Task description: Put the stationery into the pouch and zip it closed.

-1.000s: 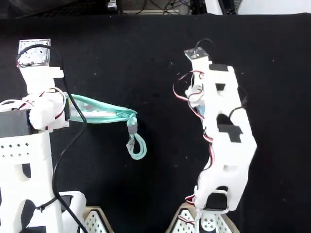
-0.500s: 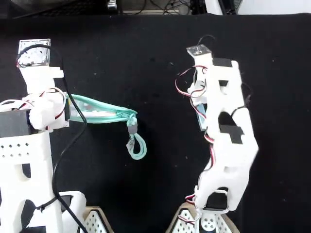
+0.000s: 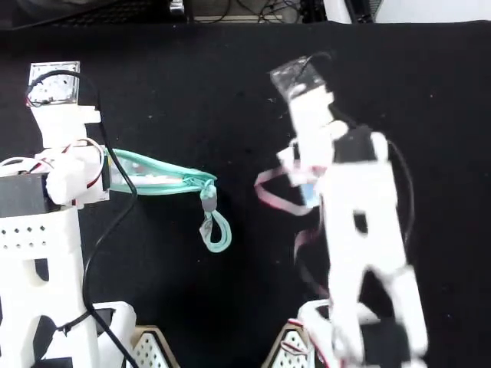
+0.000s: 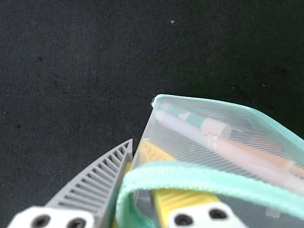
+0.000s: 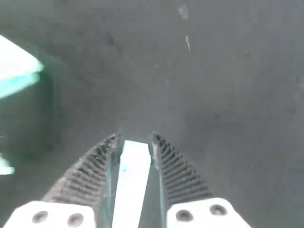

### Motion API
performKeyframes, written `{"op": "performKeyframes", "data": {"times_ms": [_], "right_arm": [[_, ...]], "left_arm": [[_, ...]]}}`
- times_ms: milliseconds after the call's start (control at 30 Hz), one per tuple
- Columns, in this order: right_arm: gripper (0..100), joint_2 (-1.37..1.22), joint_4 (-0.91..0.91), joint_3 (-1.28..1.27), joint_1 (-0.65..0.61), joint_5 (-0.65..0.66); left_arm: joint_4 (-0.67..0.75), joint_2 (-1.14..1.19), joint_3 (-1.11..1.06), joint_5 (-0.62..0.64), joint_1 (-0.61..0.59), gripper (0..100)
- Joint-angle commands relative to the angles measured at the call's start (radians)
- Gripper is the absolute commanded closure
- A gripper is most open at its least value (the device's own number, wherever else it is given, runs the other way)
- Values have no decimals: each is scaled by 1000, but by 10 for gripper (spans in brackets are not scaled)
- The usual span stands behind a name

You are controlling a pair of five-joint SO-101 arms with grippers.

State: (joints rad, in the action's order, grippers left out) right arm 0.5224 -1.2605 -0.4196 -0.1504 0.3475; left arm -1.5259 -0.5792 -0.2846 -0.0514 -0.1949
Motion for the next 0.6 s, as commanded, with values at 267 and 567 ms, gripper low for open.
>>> {"op": "performKeyframes", "data": {"times_ms": [267,567], "right_arm": [[986,694,198,-25,-473,-169],[986,742,614,-150,-760,-222]], "left_arm": [[11,18,-44,-6,-1,970],[55,17,-93,-6,2,970]]}}
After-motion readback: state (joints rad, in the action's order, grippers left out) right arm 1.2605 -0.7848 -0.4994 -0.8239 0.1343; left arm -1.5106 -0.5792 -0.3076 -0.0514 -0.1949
